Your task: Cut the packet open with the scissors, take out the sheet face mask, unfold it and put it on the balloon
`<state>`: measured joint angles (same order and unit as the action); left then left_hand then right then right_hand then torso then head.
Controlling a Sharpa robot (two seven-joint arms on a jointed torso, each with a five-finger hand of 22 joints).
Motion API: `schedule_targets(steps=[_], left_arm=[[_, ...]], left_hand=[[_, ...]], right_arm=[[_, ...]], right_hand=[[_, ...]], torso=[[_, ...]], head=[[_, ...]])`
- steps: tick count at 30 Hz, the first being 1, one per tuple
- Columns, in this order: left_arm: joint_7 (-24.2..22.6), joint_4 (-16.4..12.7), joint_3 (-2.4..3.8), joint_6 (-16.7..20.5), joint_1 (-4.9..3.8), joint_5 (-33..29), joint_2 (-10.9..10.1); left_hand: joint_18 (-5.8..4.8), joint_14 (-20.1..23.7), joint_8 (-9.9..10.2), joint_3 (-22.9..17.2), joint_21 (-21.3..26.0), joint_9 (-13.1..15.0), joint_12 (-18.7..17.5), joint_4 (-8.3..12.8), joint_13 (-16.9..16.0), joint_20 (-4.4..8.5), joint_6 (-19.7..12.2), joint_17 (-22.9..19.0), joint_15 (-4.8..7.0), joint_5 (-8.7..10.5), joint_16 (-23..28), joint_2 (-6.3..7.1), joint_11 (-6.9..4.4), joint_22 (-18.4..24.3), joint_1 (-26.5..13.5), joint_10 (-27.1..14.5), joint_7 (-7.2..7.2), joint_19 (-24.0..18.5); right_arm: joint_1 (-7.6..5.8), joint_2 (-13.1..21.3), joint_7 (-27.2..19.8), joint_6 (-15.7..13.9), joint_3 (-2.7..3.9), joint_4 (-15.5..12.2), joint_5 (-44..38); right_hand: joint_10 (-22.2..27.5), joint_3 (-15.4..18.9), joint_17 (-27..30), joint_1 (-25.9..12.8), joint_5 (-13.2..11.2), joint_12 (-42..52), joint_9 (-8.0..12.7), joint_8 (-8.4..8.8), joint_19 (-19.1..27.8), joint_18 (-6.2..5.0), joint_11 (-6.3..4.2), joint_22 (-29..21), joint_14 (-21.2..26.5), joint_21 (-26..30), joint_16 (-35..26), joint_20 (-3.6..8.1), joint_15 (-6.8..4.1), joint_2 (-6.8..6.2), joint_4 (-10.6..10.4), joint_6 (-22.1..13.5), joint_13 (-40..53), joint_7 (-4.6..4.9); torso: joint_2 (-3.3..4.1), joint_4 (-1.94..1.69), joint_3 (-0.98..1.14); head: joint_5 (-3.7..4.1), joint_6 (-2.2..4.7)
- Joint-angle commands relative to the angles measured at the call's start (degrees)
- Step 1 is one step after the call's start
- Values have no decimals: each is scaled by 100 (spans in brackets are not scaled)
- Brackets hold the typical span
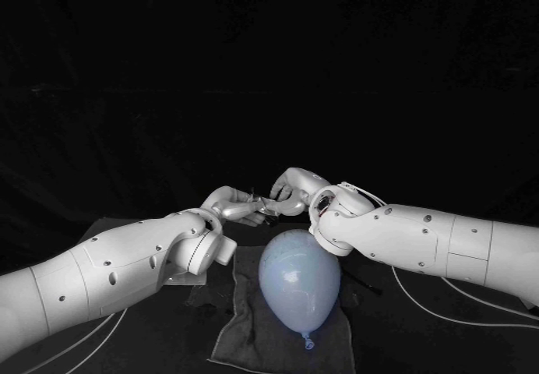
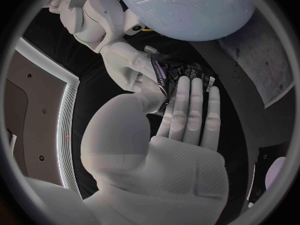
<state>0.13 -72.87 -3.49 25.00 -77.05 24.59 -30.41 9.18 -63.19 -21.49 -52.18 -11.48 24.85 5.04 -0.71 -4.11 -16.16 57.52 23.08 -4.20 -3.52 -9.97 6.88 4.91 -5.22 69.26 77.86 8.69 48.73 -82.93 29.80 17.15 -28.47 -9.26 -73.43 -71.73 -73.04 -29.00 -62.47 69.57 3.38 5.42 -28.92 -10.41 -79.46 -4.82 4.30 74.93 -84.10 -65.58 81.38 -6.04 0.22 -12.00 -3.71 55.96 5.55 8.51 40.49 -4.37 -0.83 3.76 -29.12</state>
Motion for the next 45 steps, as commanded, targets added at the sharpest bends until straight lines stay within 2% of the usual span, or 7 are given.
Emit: schedule_targets(steps=[1, 6, 13, 23, 33, 38, 45], left_arm=[[-83, -34, 16, -38, -19, 55, 23], [-83, -60, 16, -93, -20, 67, 14], [-87, -92, 17, -141, -23, 73, 20], [-54, -55, 18, -133, -28, 99, 51], [26, 44, 18, -88, -30, 136, 62], [57, 85, 18, -66, -31, 140, 69], [97, 132, 18, -56, -31, 151, 87]], left_hand=[[117, -30, -15, -74, -32, 373, 18, 113, -8, 10, 17, 10, 8, -30, -33, -30, -2, -5, -42, 33, -38, -2], [117, -32, -18, -82, -40, 377, 20, 128, -8, 11, 19, 11, 9, -42, -36, -31, -3, -8, -56, 37, -40, 0], [117, -33, -19, -85, -43, 378, 21, 132, -9, 12, 21, 11, 9, -45, -37, -32, -4, -9, -61, 38, -40, 0], [116, -35, -21, -90, -48, 382, 23, 142, -9, 12, 24, 12, 10, -53, -40, -35, -5, -12, -71, 42, -42, 0], [117, -39, -24, -95, -55, 385, 25, 150, -10, 14, 27, 14, 12, -58, -43, -38, -7, -15, -82, 46, -43, 4], [118, -40, -25, -97, -58, 386, 26, 153, -10, 15, 27, 14, 12, -59, -44, -40, -7, -16, -86, 47, -43, 6], [119, -41, -25, -99, -63, 388, 27, 157, -10, 17, 28, 14, 13, -61, -45, -41, -8, -18, -91, 49, -44, 10]], right_arm=[[8, -9, 50, 53, -4, 7, -84], [8, -14, 78, 74, -4, 37, -113], [9, -53, 173, 200, -5, 45, -330], [10, -17, 164, 28, -6, -6, -445], [0, 207, -105, -130, -5, -297, -254], [-15, 294, -204, -137, -5, -414, -226], [-34, 360, -293, -91, -4, -520, -204]], right_hand=[[-232, -212, -128, 214, -47, 83, -37, -106, -108, 19, -96, 688, -123, -179, 64, 55, -105, 144, 44, 247, 37, -102], [-481, -420, -371, 413, -50, 128, -88, -211, -214, 65, -211, 789, -173, -407, 152, 149, -202, 280, 156, 491, 78, -223], [-828, -519, -619, 522, -34, 237, -199, -413, -353, 127, -353, 931, -225, -725, 248, 259, -320, 244, 360, 788, 187, -383], [-1005, -663, -730, 477, 22, 288, -259, -492, -397, 149, -395, 987, -245, -830, 290, 307, -362, 299, 382, 795, 253, -415], [-873, -897, 81, 261, 713, 77, -482, -609, -196, 65, -305, 883, -53, -371, -24, 271, -298, 421, 309, 434, 244, -311], [-740, -1228, 486, 336, 758, -44, -499, -549, -107, 27, -225, 830, 32, -151, -237, 225, -239, 604, 387, 254, 238, -210], [-449, -1418, 890, 220, 777, -191, -466, -399, 45, -36, -108, 734, 117, 224, -461, 158, -151, 567, 431, 41, 204, -86]], torso=[[1, 2, 4], [1, 6, 5], [-1, 3, 5], [-4, 1, 3], [-2, 16, 8], [-3, 7, 10], [1, 11, 7]], head=[[6, -2], [12, -11], [8, -35], [10, -29], [-21, -11], [-17, -3], [-18, -7]])
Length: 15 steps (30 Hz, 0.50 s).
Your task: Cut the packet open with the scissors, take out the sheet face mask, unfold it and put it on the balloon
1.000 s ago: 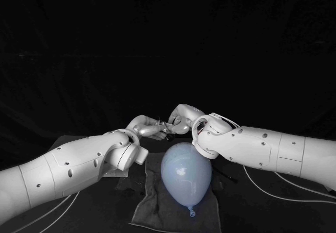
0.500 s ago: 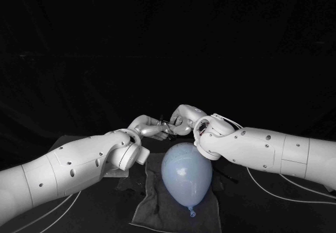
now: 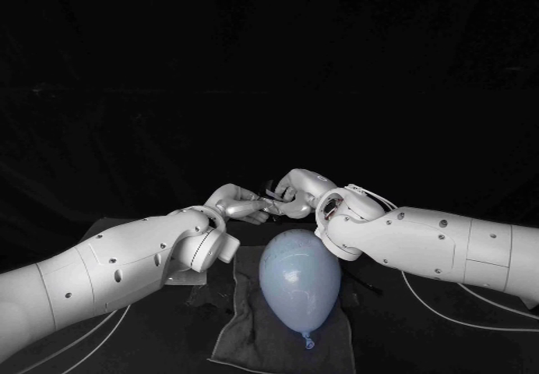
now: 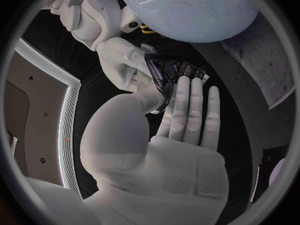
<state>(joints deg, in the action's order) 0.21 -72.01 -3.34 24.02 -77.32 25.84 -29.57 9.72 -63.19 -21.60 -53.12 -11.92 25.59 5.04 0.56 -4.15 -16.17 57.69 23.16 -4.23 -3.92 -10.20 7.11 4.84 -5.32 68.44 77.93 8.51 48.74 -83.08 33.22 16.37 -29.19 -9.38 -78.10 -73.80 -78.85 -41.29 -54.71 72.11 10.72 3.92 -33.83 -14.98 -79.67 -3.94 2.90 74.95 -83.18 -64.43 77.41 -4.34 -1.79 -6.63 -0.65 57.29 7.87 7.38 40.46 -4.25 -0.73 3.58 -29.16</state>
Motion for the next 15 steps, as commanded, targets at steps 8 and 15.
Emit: schedule_targets(steps=[8, 15], left_arm=[[123, 81, 3, 60, -5, 37, 14], [137, 102, 3, 68, -5, 38, 24]], left_hand=[[67, -43, -16, -11, -25, 317, 28, 37, -7, 19, 11, 7, 16, -23, -25, -67, -2, -12, -15, 44, -27, 14], [68, -44, -17, -17, -33, 320, 29, 46, -8, 22, 12, 8, 17, -26, -26, -69, -3, -16, -24, 47, -28, 20]], right_arm=[[-42, 65, -400, 69, 8, -162, 102], [-54, 84, -586, 143, 8, -226, 329]], right_hand=[[868, -980, 947, 70, 1338, -43, 327, 630, 370, -255, 300, 653, 270, 706, -581, -108, 213, 127, 431, -602, -227, 321], [1520, -1273, 1137, 116, 2386, -12, 766, 1122, 883, -363, 500, 527, 435, 690, -732, -211, 346, -87, 1196, -1000, -423, 536]], torso=[[1, -6, -5], [2, -9, -6]], head=[[-1, -8], [-4, -3]])
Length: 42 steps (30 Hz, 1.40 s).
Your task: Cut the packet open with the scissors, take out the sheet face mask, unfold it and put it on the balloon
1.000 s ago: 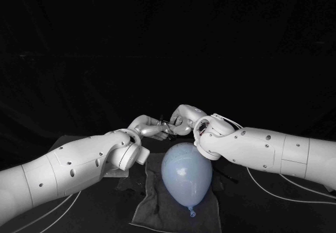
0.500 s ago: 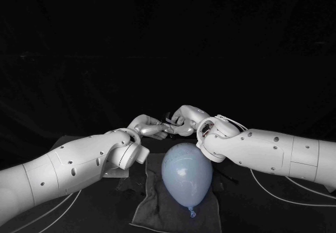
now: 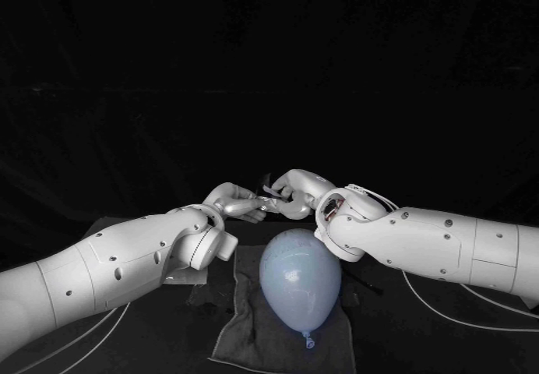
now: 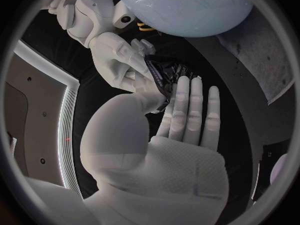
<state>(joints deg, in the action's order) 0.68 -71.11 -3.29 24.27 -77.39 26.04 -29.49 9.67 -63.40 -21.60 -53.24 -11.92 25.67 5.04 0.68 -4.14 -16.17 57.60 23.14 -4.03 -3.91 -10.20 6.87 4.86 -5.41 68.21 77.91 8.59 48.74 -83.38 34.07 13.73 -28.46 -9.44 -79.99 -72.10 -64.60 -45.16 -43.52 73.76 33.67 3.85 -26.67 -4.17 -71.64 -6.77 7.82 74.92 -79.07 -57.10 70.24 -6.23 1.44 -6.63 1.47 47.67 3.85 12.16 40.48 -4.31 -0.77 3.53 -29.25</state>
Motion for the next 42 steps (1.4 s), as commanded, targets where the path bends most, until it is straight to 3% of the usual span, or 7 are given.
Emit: schedule_targets(steps=[1, 11, 20, 27, 30, 31, 42], left_arm=[[92, 13, -2, 44, 2, 18, 18], [110, 31, -2, 65, 2, 18, 24], [130, 63, -2, 98, 2, 18, 26], [158, 88, -2, 108, 2, 18, 26], [172, 95, -2, 103, 2, 18, 29], [180, 98, -2, 100, 2, 18, 30], [330, 166, -3, 49, -7, 14, 61]], left_hand=[[72, -23, -17, -4, -33, 311, 29, 34, -8, 22, 22, 10, -3, -27, -27, -45, -5, -6, -1, 49, -36, 19], [72, -23, -18, -9, -38, 313, 30, 38, -8, 23, 22, 10, -3, -28, -28, -48, -5, -9, -8, 49, -36, 22], [72, -23, -18, -9, -38, 313, 30, 38, -8, 23, 22, 10, -3, -28, -28, -48, -5, -9, -8, 49, -36, 22], [72, -24, -18, -11, -42, 314, 30, 41, -9, 24, 22, 10, -2, -29, -28, -50, -5, -10, -14, 50, -36, 24], [72, -27, -20, -13, -48, 318, 32, 50, -9, 26, 24, 11, -1, -30, -31, -46, -7, -13, -24, 54, -38, 26], [71, -28, -21, -14, -49, 318, 33, 52, -9, 26, 25, 12, -1, -30, -32, -45, -7, -14, -27, 55, -38, 26], [62, -74, -57, -80, -122, 380, 59, 190, -11, 28, 72, 32, 25, -421, -84, 2, -34, -47, -250, 116, -67, -20]], right_arm=[[-25, 2, -336, 75, 14, -43, 194], [-46, 84, -412, 128, 17, -154, 416], [-88, 231, -462, 162, 22, -335, 489], [-129, 398, -529, 68, 26, -471, 491], [-140, 455, -597, 41, 27, -492, 486], [-145, 481, -658, 33, 27, -500, 484], [-173, 655, -1548, -247, 27, -631, 301]], right_hand=[[157, -863, 17, -87, 239, 11, 123, 53, 168, -96, 22, 521, 36, -134, -13, -53, 38, -74, 1071, -68, -21, 69], [439, -962, 119, -160, 837, 22, 522, 85, 519, -141, 74, 461, 117, -245, -76, -116, 83, -41, 1414, -574, -20, 118], [738, -668, 290, -459, 830, 48, 896, 115, 726, -200, 176, 345, 241, -108, -139, -230, 185, -84, 1321, -1257, -14, 223], [970, 1182, 432, -1123, -673, 198, 1063, 100, 983, -258, 268, -378, 431, 919, -38, -464, 360, -491, 464, -1444, 2, 288], [1019, 2023, 431, -957, -1349, 302, 1061, 80, 891, -268, 262, -608, 459, 1173, 5, -462, 377, -484, 243, -1345, 7, 281], [1080, 2854, 438, -482, -1520, 452, 1093, 82, 763, -274, 260, -791, 473, 1362, 45, -441, 389, -212, -18, -1286, 6, 260], [291, 2538, -551, 254, -2195, 1199, 761, -426, -81, -60, -121, -291, -40, 319, 577, -202, 58, 17, -208, 421, 91, -123]], torso=[[-1, -3, -2], [1, 1, -4], [-3, 0, -4], [-6, -2, -5], [-5, 1, -6], [-5, 1, -6], [-2, -1, -4]], head=[[0, 7], [-28, 0], [-66, -2], [-95, 26], [-106, 32], [-114, 34], [-205, 8]])
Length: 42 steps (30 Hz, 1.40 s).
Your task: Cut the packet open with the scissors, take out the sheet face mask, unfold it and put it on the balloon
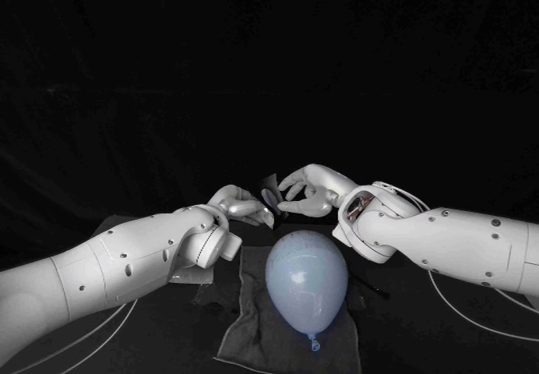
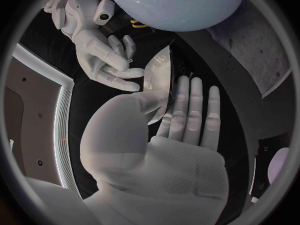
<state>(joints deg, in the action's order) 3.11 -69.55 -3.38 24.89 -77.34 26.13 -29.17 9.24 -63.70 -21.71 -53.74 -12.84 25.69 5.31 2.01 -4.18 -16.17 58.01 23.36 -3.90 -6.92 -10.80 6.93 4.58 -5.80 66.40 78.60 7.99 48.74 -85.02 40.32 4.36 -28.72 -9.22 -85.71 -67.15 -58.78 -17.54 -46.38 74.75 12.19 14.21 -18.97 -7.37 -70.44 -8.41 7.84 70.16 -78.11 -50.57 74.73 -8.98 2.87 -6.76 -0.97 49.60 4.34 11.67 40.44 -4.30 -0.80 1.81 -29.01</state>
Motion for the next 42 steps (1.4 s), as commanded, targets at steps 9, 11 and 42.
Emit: schedule_targets(steps=[9, 11, 42], left_arm=[[300, 139, 6, -41, -18, 59, 113], [332, 173, 6, -42, -18, 45, 128], [435, 33, 8, -174, -23, -179, 60]], left_hand=[[105, -121, -111, -43, -144, 453, 93, 196, -9, 27, 118, 62, 63, -791, -140, 73, -59, -60, -329, 156, -61, -52], [106, -127, -120, -49, -158, 461, 100, 209, -9, 26, 128, 69, 69, -858, -157, 81, -65, -66, -360, 167, -68, -55], [105, -168, -191, -101, -231, 520, 166, 310, -13, 18, 203, 125, 113, -1356, -277, 134, -114, -95, -604, 266, -121, -109]], right_arm=[[-13, 149, -977, 40, 5, -551, -1200], [-13, 117, -879, 224, 5, -615, -1532], [102, -563, 942, 976, -44, -107, -3451]], right_hand=[[-1073, -1444, -2159, 258, -357, 3757, -7, -558, -1152, 477, -657, 1250, -794, -2229, 876, 539, -603, -40, 250, 1141, 3392, -577], [-1487, -1508, -2478, 226, -315, 4754, -27, -607, -1245, 512, -679, 1362, -852, -2437, 978, 555, -564, -61, 290, 1141, 4679, -576], [-2565, -1507, -3464, -125, -515, 6939, -1, -615, -1491, 622, -632, 1647, -1019, -2956, 1302, 514, -519, -47, 120, 959, 7667, -554]], torso=[[4, -2, -4], [3, -5, -6], [4, -4, -4]], head=[[-57, -12], [-55, -7], [-25, -49]])
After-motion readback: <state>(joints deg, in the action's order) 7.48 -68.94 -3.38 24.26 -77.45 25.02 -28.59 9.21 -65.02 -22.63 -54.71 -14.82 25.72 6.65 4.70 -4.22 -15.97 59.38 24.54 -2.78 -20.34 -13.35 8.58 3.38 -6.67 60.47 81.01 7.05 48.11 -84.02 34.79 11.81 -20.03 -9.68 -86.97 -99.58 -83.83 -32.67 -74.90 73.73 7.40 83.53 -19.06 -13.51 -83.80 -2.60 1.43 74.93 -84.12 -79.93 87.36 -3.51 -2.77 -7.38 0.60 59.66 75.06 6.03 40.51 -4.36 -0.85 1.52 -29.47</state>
